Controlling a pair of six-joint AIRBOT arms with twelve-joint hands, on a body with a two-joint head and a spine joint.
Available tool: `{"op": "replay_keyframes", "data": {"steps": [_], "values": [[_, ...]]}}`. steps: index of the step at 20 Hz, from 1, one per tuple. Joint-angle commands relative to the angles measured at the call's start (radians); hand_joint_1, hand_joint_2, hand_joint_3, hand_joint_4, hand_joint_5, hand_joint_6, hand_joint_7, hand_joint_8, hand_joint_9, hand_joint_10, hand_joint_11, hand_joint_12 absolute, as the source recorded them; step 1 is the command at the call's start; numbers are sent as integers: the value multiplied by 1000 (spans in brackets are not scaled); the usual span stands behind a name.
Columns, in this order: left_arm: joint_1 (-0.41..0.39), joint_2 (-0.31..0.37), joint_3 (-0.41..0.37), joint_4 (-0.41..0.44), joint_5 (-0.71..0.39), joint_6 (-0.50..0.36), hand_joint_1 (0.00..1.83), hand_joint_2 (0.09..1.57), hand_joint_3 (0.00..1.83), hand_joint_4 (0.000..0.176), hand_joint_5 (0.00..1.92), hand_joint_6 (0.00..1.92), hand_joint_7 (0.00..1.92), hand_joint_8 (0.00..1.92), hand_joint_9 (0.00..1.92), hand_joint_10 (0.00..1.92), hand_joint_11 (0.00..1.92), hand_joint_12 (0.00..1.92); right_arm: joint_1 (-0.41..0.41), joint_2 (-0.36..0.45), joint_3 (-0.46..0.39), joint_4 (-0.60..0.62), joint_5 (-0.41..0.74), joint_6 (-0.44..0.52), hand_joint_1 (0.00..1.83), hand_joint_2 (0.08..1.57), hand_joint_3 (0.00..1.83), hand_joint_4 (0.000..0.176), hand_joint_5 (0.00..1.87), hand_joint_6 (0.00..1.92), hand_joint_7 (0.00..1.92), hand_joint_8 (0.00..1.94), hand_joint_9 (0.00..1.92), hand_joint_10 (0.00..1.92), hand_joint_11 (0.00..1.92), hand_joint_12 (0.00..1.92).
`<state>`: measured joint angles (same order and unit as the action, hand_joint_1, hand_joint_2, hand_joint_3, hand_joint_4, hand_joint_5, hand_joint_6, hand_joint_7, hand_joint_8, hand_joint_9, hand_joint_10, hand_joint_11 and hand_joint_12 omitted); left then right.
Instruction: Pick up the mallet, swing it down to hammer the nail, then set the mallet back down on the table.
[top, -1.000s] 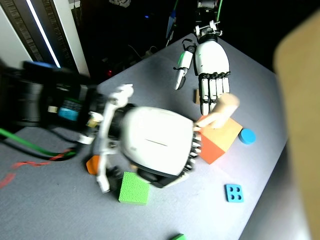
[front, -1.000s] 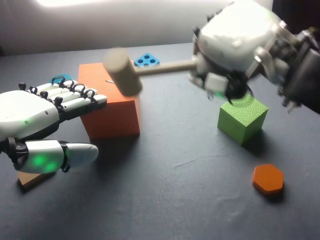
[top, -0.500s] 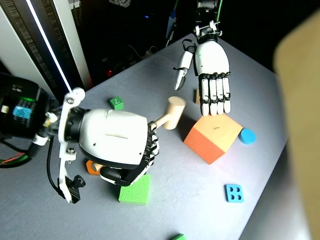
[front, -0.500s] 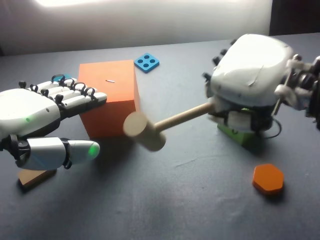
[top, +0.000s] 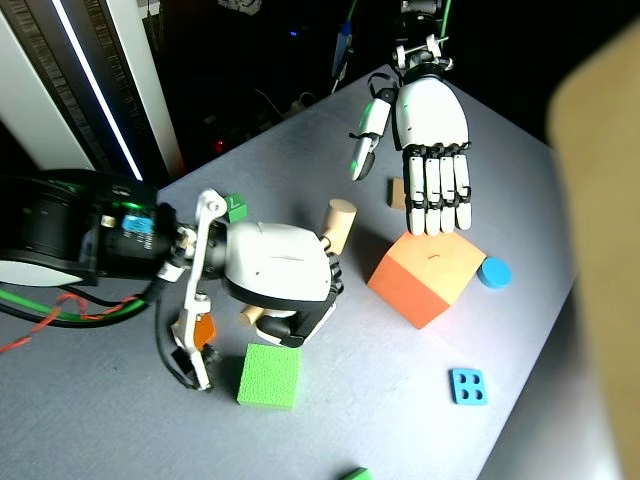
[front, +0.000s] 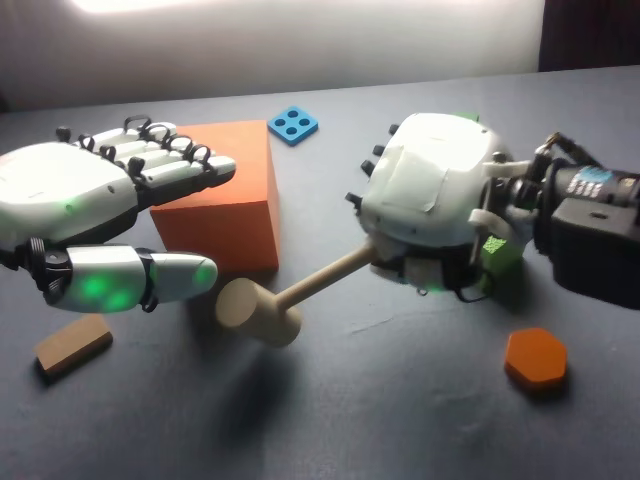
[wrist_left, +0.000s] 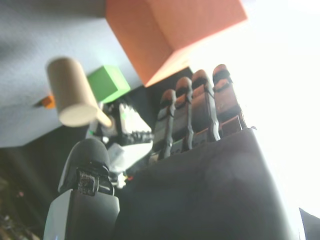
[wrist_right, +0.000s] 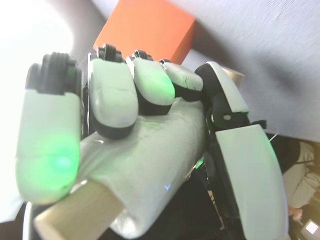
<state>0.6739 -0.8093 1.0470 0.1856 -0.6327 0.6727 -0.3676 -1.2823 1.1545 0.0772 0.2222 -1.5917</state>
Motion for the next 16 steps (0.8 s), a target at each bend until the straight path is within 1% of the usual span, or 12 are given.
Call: {"op": "replay_keyframes", "data": {"steps": [1,3,4,5,6,10,11,12,13,14,15,16], "values": [[-22,22,-3,0,-98,-19,0,1309,2,0,84,6,96,1,61,0,0,0,2,-5,5,-8,110,7,419,1570,8,0,1231,1921,1426,1941,1538,1921,1713,1921],[-42,38,-12,36,-82,-36,0,1308,1,0,86,6,98,2,63,1,3,1,-10,-26,15,-8,110,6,399,1568,4,0,1220,1921,1396,1941,1515,1921,1694,1921],[-54,49,-18,46,-82,-36,0,1311,2,0,82,3,90,0,54,0,0,0,-17,-37,19,-8,111,6,321,1549,0,0,1200,1921,1319,1941,1445,1921,1605,1921],[-66,64,-25,58,-82,-36,0,1303,0,0,92,7,108,8,74,9,14,6,-25,-49,24,-8,117,1,261,1506,0,0,1140,1921,1209,1941,1298,1921,1416,1921],[-74,75,-30,67,-81,-38,0,1303,0,0,103,11,121,12,91,15,26,11,-30,-57,28,-9,127,-8,255,1492,0,0,1111,1921,1177,1941,1262,1921,1370,1921],[-143,107,-41,213,-35,-135,0,1309,1,0,90,3,105,3,70,3,5,2,-47,-76,36,-9,131,-46,336,1430,0,0,877,1921,985,1941,1064,1921,1160,1921],[-158,108,-42,238,-33,-150,0,1309,1,0,90,3,105,3,70,3,5,2,-49,-77,36,-9,134,-54,336,1430,0,0,877,1921,985,1941,1064,1921,1160,1921],[-168,109,-44,248,-33,-152,0,1312,2,0,91,3,103,1,65,0,0,0,-49,-78,36,-9,136,-55,373,1421,0,0,739,1906,850,1941,909,1921,974,1921],[-176,110,-48,251,-33,-152,0,1312,2,0,91,3,103,1,65,0,0,0,-49,-80,36,-9,136,-58,373,1421,0,0,739,1906,850,1941,909,1921,974,1921],[-179,111,-52,251,-33,-153,0,1310,1,0,94,3,103,1,65,1,4,2,-49,-81,36,-10,137,-60,347,1424,0,0,702,1825,821,1861,849,1911,887,1894],[-182,113,-60,251,-33,-155,0,1304,0,0,95,3,106,2,73,4,11,5,-49,-82,36,-10,139,-66,403,1394,0,0,745,1459,868,1513,877,1564,830,1649],[-182,114,-63,251,-33,-158,0,1304,0,0,95,3,106,2,73,4,11,5,-49,-82,36,-10,139,-66,403,1394,0,0,745,1459,868,1513,877,1564,830,1649]]}}
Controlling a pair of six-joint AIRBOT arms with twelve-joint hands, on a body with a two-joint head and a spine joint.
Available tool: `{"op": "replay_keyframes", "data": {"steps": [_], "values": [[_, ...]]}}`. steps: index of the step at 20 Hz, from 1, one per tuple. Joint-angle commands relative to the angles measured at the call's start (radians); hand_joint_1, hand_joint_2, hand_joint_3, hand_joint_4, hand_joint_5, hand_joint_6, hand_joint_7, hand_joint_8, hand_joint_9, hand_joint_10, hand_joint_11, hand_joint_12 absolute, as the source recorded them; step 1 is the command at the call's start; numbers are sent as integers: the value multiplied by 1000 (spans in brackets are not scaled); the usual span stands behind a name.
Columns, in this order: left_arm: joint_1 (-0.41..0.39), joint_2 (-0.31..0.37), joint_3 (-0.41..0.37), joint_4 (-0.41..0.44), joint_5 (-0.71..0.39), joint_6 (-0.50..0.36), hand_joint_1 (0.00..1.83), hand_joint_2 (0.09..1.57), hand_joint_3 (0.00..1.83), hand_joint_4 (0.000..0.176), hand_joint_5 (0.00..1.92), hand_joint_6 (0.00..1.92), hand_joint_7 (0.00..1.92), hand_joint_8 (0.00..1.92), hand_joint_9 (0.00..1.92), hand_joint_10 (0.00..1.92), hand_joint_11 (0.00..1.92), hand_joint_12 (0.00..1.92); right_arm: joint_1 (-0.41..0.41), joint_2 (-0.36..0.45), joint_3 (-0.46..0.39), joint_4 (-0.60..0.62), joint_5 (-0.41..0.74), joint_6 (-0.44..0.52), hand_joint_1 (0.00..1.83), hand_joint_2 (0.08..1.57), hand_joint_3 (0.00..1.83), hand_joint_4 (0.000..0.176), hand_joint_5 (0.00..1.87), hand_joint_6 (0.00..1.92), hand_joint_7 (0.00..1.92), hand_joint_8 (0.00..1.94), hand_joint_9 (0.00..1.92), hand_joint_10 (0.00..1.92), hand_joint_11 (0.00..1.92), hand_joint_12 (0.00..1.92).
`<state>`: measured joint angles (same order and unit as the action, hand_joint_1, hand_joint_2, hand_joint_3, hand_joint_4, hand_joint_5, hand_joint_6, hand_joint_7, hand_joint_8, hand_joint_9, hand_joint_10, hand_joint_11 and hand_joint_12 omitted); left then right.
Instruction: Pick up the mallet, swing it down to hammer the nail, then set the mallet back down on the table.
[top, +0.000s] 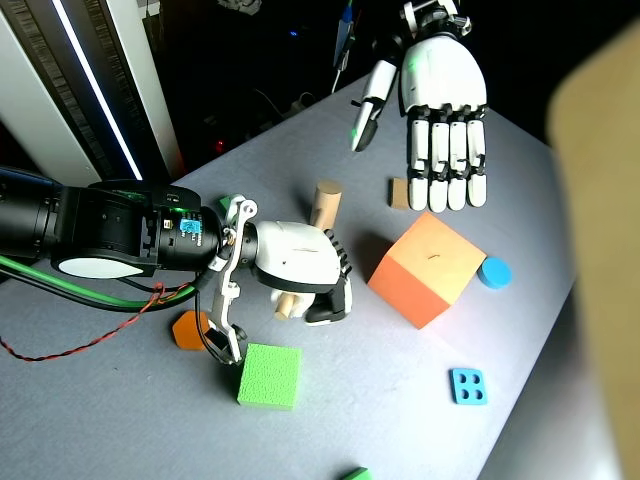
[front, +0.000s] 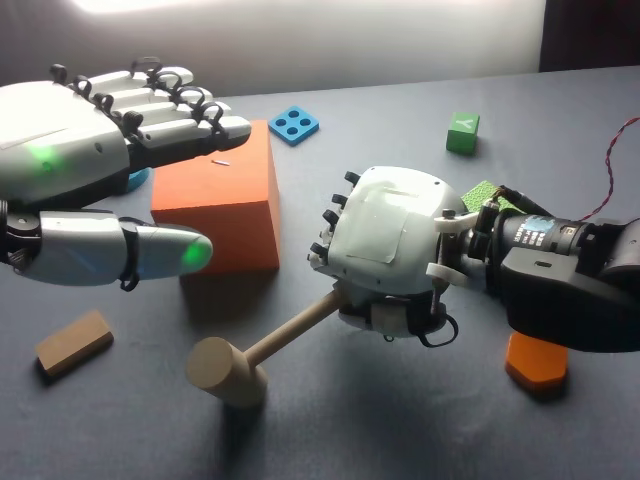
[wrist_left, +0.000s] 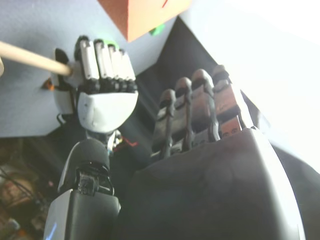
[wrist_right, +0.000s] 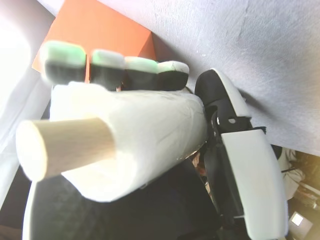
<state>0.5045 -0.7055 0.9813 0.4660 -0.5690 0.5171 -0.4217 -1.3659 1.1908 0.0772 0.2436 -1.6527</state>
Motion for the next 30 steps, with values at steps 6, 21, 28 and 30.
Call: {"op": "replay_keyframes", "data": {"steps": [6,21,28,30], "values": [[-14,19,-18,-29,-103,-17,0,1307,0,0,114,7,120,7,90,7,9,4,6,3,-1,-10,120,-12,471,1286,0,0,851,366,972,348,864,527,575,1021],[-13,19,-20,-29,-106,-16,0,1301,0,0,105,8,124,10,89,13,17,7,10,40,-31,-10,126,-9,323,1092,0,0,267,0,291,0,268,0,0,626],[-11,19,-21,-29,-111,-15,0,1295,0,0,88,0,120,5,85,7,13,6,83,215,-188,84,87,54,369,1080,0,0,198,0,194,1,177,0,0,479],[-11,19,-22,-29,-112,-15,0,1294,0,0,83,0,115,2,79,3,8,4,118,281,-243,197,19,0,375,1078,0,0,207,3,201,2,183,2,0,523]]}}
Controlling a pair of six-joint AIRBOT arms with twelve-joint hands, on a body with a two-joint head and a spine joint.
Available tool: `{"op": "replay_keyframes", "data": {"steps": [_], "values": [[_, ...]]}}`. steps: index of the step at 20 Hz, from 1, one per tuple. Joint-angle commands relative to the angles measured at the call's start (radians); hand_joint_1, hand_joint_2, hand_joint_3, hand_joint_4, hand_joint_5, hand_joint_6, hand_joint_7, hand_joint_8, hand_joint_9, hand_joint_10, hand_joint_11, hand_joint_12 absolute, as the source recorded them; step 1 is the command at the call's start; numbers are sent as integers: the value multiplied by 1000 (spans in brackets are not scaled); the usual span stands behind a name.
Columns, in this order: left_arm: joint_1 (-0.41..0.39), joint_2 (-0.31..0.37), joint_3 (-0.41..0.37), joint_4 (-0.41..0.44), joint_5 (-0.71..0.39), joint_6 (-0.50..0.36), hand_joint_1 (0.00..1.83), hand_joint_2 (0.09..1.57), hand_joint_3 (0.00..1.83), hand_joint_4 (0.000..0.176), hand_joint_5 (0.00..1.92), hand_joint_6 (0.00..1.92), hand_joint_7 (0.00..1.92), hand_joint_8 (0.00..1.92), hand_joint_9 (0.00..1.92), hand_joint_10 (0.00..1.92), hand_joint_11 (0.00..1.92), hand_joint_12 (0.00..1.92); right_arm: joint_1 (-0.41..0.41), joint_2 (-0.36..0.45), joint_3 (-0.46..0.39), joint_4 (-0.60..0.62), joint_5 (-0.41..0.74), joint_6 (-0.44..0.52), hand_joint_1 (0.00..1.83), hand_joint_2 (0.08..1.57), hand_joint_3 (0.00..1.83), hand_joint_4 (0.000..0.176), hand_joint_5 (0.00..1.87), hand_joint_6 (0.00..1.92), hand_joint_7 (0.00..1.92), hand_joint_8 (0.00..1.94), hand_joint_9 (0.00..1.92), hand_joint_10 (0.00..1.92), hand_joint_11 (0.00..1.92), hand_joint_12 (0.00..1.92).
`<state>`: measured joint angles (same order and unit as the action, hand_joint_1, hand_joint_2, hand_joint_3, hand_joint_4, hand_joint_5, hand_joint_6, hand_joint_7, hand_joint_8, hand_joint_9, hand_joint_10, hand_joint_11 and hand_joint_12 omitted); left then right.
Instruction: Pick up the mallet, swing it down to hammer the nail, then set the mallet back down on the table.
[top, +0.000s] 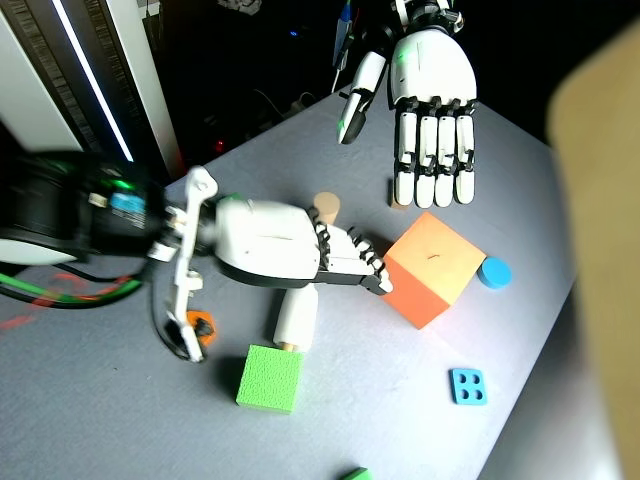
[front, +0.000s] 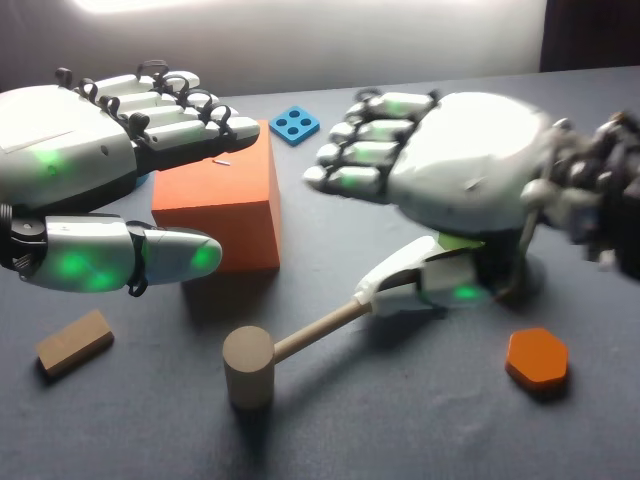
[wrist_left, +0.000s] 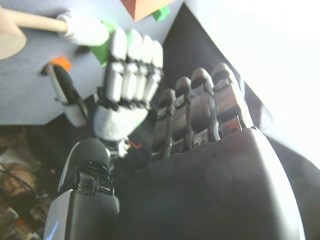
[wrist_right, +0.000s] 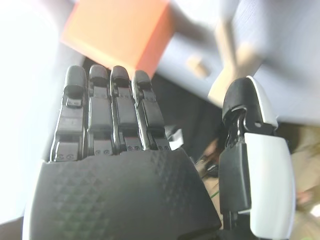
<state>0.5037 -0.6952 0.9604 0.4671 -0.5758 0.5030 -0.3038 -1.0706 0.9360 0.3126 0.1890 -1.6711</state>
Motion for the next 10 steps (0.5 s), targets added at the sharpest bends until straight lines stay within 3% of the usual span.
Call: {"op": "replay_keyframes", "data": {"steps": [1,3,5,7,8,9,10], "values": [[-10,8,-1,-30,-107,-1,0,1297,0,0,112,11,139,11,101,11,28,14,16,25,-21,44,50,-40,390,1083,1,0,204,1,194,0,176,0,0,522],[-10,8,-1,-30,-110,-1,0,1297,0,0,105,5,125,3,91,4,22,12,47,96,-84,254,24,-168,435,1091,2,0,234,8,230,9,203,8,0,558],[-10,9,-3,-30,-110,-1,0,1298,0,0,121,10,140,8,102,8,26,14,80,175,-147,547,22,-351,531,1079,0,0,317,22,319,21,266,20,0,658],[-10,8,-4,-30,-110,-1,0,1307,0,0,294,10,346,14,286,17,116,72,96,219,-181,620,21,-449,677,1026,0,0,518,41,514,24,438,32,2,883],[-10,8,-4,-30,-110,-1,0,1327,0,0,406,11,480,21,388,20,159,117,113,243,-197,803,22,-594,702,1014,0,0,573,62,601,59,542,74,65,932],[-10,8,-4,-30,-110,2,0,1409,0,0,442,711,458,642,355,390,211,265,118,269,-213,920,23,-680,706,1006,0,0,457,423,467,538,469,451,100,1030],[-9,8,-4,-30,-110,3,110,1388,0,0,268,1669,335,1547,284,1461,53,1288,112,285,-225,935,31,-690,689,990,0,0,172,1359,185,1526,251,1494,116,1725]]}}
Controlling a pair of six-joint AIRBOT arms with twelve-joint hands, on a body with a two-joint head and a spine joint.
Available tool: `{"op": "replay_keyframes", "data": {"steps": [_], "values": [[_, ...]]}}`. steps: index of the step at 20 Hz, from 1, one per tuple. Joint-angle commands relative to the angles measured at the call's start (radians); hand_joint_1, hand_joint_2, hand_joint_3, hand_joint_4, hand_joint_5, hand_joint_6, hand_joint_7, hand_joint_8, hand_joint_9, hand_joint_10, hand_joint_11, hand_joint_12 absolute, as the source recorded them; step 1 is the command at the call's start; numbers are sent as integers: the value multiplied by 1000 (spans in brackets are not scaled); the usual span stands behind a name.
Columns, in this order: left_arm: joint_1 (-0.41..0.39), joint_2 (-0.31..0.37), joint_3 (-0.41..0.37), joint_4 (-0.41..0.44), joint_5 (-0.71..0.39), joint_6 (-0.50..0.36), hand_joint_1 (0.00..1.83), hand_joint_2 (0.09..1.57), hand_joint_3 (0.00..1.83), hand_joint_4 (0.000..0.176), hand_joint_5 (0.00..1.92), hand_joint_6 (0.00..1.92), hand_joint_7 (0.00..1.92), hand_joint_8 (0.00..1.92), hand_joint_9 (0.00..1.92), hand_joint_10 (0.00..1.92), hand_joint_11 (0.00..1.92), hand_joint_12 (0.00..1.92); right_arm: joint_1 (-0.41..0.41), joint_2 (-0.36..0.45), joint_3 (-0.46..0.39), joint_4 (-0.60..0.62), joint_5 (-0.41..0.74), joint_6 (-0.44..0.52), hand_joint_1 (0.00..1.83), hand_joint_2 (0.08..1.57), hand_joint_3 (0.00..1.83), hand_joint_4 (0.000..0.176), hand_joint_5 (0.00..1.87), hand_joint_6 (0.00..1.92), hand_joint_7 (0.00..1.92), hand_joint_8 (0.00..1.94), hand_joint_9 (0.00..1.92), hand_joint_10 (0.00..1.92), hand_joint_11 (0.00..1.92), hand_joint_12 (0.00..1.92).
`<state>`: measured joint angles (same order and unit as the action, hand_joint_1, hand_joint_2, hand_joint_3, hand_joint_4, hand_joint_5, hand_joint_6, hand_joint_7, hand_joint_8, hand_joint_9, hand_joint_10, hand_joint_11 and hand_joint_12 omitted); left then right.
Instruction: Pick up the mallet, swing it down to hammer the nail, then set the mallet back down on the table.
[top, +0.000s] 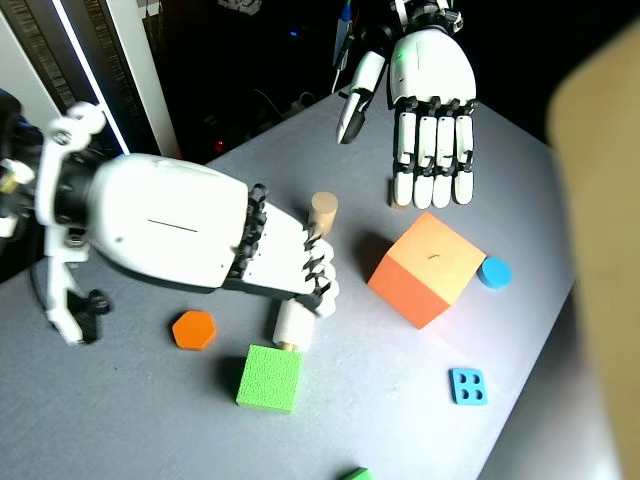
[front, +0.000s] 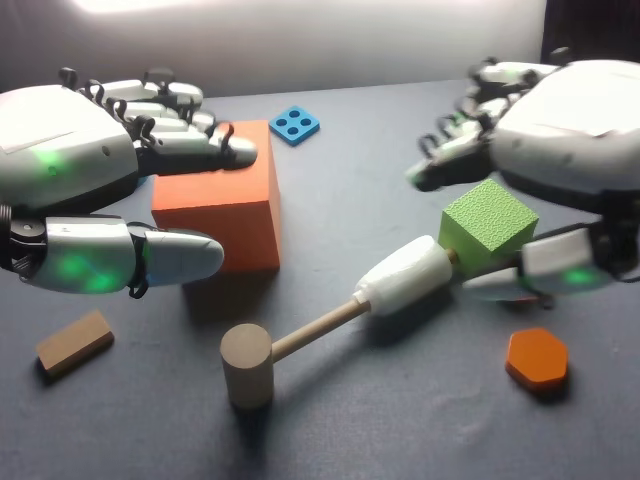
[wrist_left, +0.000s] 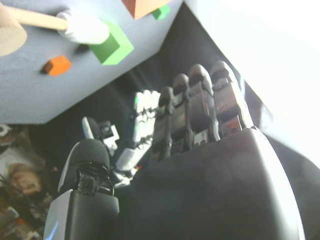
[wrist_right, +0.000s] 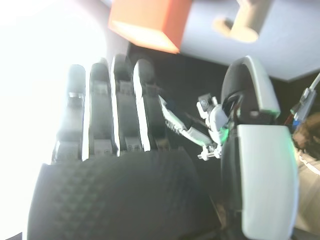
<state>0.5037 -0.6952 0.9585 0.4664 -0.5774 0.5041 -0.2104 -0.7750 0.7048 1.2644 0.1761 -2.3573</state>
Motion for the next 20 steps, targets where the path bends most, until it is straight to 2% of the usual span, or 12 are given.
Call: {"op": "replay_keyframes", "data": {"steps": [1,3,4,5,6,7,10,11,12,14,18,20], "values": [[-6,8,-3,-29,-108,5,130,1383,0,0,219,1871,276,1832,236,1793,10,1617,6,6,-9,-15,49,-4,676,991,0,0,41,1719,97,1815,152,1836,103,1882],[1,8,-1,-29,-98,9,130,1383,0,0,219,1871,276,1832,236,1793,10,1617,-2,8,-13,-14,41,-3,676,991,0,0,41,1719,97,1815,152,1836,103,1882],[2,8,0,-29,-95,9,180,1315,0,0,252,1911,261,1903,290,1895,244,1860,-2,6,-13,-14,41,-3,645,984,0,0,164,1881,135,1916,227,1904,354,1913],[4,8,4,-29,-90,9,201,1275,0,0,1047,1919,1123,1917,1144,1916,1003,1909,-3,3,-12,-14,46,6,511,1032,0,0,857,1913,882,1936,910,1918,1063,1919],[6,7,7,-29,-90,9,96,1235,0,154,1363,1695,1466,1587,1457,1674,1257,1832,-3,-3,-12,-14,52,17,398,1037,0,0,1418,1921,1533,1941,1634,1921,1755,1921],[7,7,8,-29,-90,9,22,1233,0,172,1351,1573,1474,1503,1479,1618,1318,1800,-3,-7,-12,-14,54,20,347,1061,1,0,1555,1921,1649,1941,1729,1921,1829,1921],[5,2,4,-30,-74,5,433,1398,8,176,1331,1906,1522,1910,1600,1917,1592,1919,-12,-18,-12,-14,64,23,392,1195,16,0,1679,1921,1754,1941,1811,1921,1881,1921],[3,-1,3,-30,-72,5,894,1410,0,176,1435,1918,1624,1919,1701,1920,1728,1921,-14,-19,-12,-14,65,22,522,1327,32,0,1609,1921,1740,1941,1802,1921,1872,1921],[-3,-8,2,-30,-72,5,1200,1376,0,176,1489,1920,1649,1921,1724,1921,1768,1921,-15,-21,-12,-14,69,19,841,1408,34,0,1517,1921,1715,1941,1796,1921,1882,1921],[-11,-14,-2,-30,-74,5,1149,1420,0,176,1542,1921,1643,1921,1704,1921,1757,1921,-16,-24,-12,-14,68,19,1003,1430,24,0,1509,1921,1701,1941,1787,1921,1865,1921],[-29,-27,-3,-30,-78,5,1112,1447,10,176,1547,1921,1642,1921,1715,1921,1784,1921,-17,-26,-12,-14,69,12,920,1438,21,0,1527,1921,1698,1941,1782,1921,1850,1921],[-29,-31,-3,-30,-78,5,963,1462,18,141,1510,1921,1587,1921,1651,1921,1691,1921,-19,-28,-12,-15,72,10,958,1439,13,0,1532,1921,1682,1941,1773,1921,1847,1921]]}}
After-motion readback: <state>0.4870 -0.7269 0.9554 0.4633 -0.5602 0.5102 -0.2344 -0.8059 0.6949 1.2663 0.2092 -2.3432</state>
